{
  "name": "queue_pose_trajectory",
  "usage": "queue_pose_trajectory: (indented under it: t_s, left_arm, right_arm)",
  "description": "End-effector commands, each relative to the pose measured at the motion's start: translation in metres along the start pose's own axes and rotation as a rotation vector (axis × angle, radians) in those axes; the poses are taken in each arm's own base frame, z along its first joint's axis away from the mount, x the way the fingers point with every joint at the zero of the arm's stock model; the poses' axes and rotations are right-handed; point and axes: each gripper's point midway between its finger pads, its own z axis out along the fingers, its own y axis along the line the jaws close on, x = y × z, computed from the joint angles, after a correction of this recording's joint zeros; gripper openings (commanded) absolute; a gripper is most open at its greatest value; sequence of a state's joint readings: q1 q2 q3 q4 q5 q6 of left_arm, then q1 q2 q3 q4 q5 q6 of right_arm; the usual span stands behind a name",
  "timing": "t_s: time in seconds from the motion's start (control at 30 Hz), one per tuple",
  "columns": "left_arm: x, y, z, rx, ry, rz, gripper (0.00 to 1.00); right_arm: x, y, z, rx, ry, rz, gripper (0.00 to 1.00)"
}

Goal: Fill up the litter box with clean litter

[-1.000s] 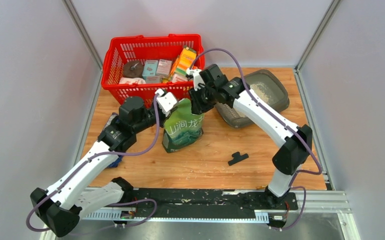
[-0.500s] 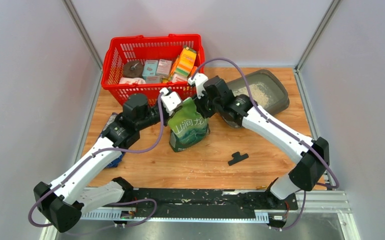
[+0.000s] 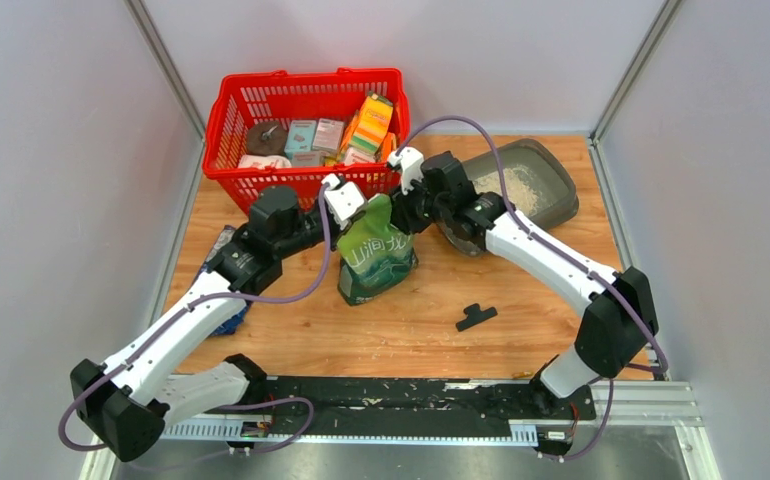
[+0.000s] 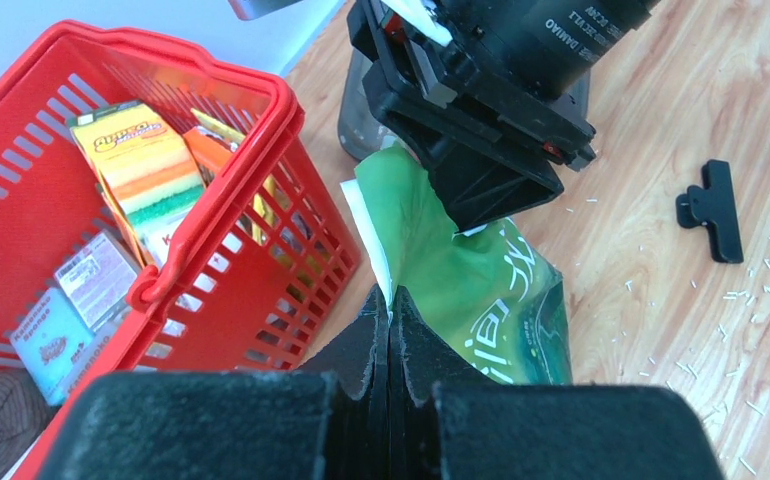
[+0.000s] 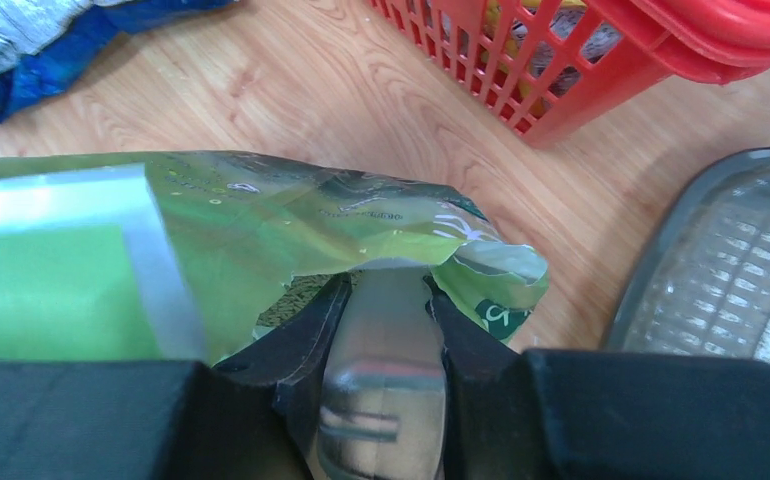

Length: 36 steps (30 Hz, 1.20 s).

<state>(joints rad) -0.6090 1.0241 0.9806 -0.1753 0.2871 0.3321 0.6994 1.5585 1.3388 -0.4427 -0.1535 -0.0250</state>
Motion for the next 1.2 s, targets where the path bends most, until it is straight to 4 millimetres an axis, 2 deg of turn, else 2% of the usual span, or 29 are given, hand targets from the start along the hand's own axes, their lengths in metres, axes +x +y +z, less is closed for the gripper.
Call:
queue_pose_trajectory:
  t_s: [0.0,0.13,0.23,0.47,0.6,0.67,0.77,0.87,0.97,1.17]
  left_arm:
    - [-0.119,0.045,-0.026,-0.168,-0.368,0.154,0.0]
    - [-0.117,0.046,-0.022,-0.166,-0.356,0.172,0.0]
    - [-0.115,0.047,-0.02,-0.164,-0.341,0.187,0.0]
    - [-0.117,0.051,-0.018,-0.168,-0.318,0.239,0.0]
    - [-0.119,0.054,-0.018,-0.172,-0.31,0.283,0.0]
    - [-0.119,0.054,-0.019,-0.169,-0.298,0.318,0.0]
    - [-0.117,0.05,-0.023,-0.148,-0.276,0.375,0.0]
    - [-0.112,0.043,-0.029,-0.111,-0.254,0.428,0.0]
    - [-0.109,0.036,-0.036,-0.08,-0.236,0.458,0.0]
    - [-0.097,0.027,-0.044,-0.047,-0.211,0.528,0.0]
  right_arm:
    - [0.117,0.022,0.006,-0.209,0.403,0.302,0.0]
    - [0.103,0.018,0.008,-0.335,0.372,0.486,0.0]
    - [0.083,0.022,0.004,-0.441,0.329,0.586,0.0]
    - [0.041,0.03,-0.021,-0.582,0.244,0.719,0.0]
    - [0.023,0.013,-0.031,-0.61,0.186,0.852,0.0]
    - [0.021,0.005,-0.034,-0.606,0.18,0.894,0.0]
    - [0.011,-0.015,-0.04,-0.589,0.13,0.932,0.0]
    - [-0.001,-0.044,-0.048,-0.55,0.059,0.992,0.0]
    - [-0.013,-0.06,-0.056,-0.544,0.002,1.064,0.0]
    - [-0.024,-0.064,-0.069,-0.56,-0.03,1.092,0.0]
